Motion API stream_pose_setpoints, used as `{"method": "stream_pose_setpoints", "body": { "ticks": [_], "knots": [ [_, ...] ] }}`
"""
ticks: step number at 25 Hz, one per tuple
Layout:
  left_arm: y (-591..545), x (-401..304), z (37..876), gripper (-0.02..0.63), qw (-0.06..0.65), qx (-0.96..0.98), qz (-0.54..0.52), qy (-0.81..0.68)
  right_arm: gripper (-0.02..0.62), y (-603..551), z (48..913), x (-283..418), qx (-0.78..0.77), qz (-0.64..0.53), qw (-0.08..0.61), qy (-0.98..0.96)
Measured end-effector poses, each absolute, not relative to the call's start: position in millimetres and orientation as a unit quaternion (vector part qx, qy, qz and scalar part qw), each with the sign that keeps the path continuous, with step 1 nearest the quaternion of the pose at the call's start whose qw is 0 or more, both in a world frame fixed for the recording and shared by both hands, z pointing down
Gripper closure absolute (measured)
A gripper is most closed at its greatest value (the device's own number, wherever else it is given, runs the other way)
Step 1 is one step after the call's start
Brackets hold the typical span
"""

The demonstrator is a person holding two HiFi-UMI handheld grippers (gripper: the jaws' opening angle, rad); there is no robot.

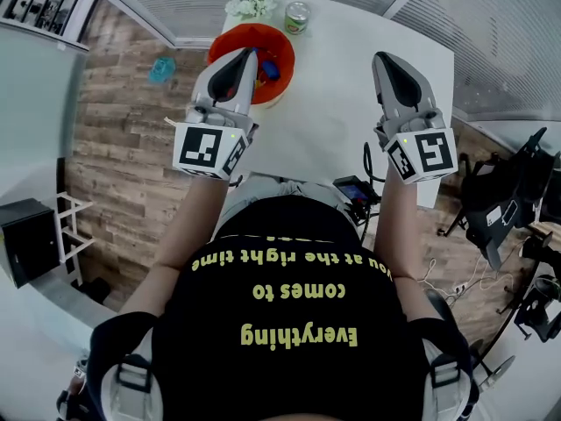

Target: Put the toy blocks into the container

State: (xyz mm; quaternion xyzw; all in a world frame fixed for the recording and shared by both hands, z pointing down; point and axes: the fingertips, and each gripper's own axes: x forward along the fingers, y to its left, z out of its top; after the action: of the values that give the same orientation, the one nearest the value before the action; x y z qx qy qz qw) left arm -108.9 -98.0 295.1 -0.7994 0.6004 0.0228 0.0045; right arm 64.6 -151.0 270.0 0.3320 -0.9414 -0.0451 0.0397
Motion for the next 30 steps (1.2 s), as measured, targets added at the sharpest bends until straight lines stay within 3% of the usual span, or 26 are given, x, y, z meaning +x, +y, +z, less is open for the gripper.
{"method": "stream_pose_setpoints", "body": {
  "ticks": [30],
  "knots": [
    [-142.3, 4.9, 325.4, 0.609, -0.032, -0.881, 0.000, 0.471, 0.588, -146.6, 294.4, 194.9, 0.483, -0.005, 0.046, -0.875]
  ]
}}
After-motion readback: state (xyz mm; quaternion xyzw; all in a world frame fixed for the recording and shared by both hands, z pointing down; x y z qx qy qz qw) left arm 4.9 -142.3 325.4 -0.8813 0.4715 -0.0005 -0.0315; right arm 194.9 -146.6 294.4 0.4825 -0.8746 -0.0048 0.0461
